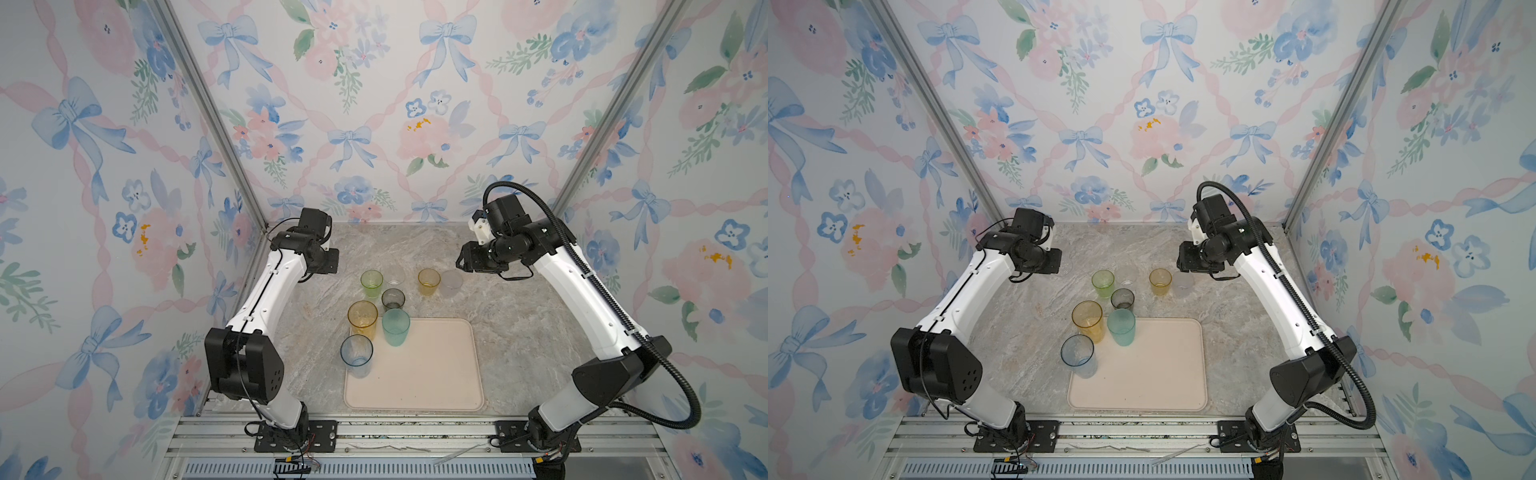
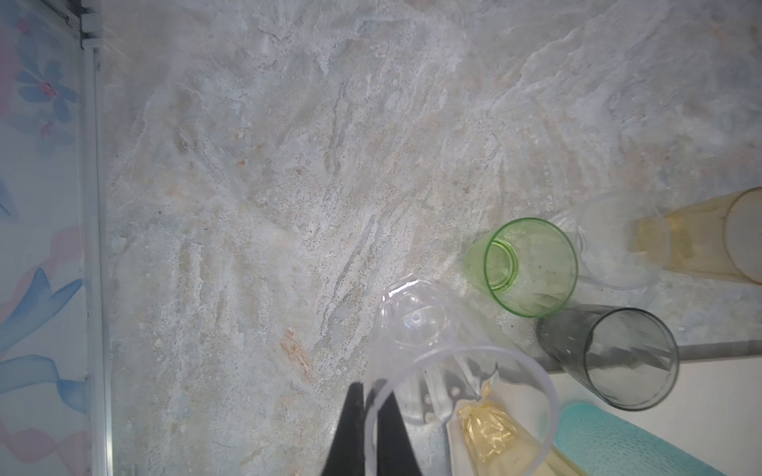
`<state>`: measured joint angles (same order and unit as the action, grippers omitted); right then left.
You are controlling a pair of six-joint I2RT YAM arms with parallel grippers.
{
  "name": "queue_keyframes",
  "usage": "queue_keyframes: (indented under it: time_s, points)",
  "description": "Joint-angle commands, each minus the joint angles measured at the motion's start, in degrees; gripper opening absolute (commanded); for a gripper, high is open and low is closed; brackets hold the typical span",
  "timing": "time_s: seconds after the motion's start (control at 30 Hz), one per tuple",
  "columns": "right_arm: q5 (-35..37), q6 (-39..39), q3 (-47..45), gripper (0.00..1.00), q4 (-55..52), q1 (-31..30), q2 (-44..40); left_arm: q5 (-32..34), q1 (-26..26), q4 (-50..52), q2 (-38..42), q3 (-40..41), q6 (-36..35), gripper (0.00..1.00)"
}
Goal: Place the glasses into the tray
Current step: Pick up the glass from the center of the table, then place the glass on the tray.
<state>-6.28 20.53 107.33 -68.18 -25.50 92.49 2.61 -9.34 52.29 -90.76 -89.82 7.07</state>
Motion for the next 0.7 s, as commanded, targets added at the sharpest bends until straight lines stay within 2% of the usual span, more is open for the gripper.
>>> queue_keyframes:
  time_s: [0.0, 0.4, 0.5, 0.67]
  points:
    - [2.6, 1.0, -0.9, 0.51, 0.4, 0.0, -2.6, -3.1, -2.0, 2.3, 3.5, -4.0, 0.2, 0.02]
    - [8.9, 4.6, -7.6, 0.51, 0.5, 2.7, -9.2, -11.3, -12.4, 5.1, 4.0, -16.4, 1.4, 0.02]
    - [8.6, 4.4, -10.8, 0.52, 1.9, 6.3, -11.8, -11.0, -17.8, 5.1, 2.0, -18.0, 2.7, 0.02]
    - [6.4, 1.8, -14.3, 0.52, 4.3, 14.9, -14.0, -7.2, -30.2, 4.9, -4.5, -22.3, 3.4, 0.01]
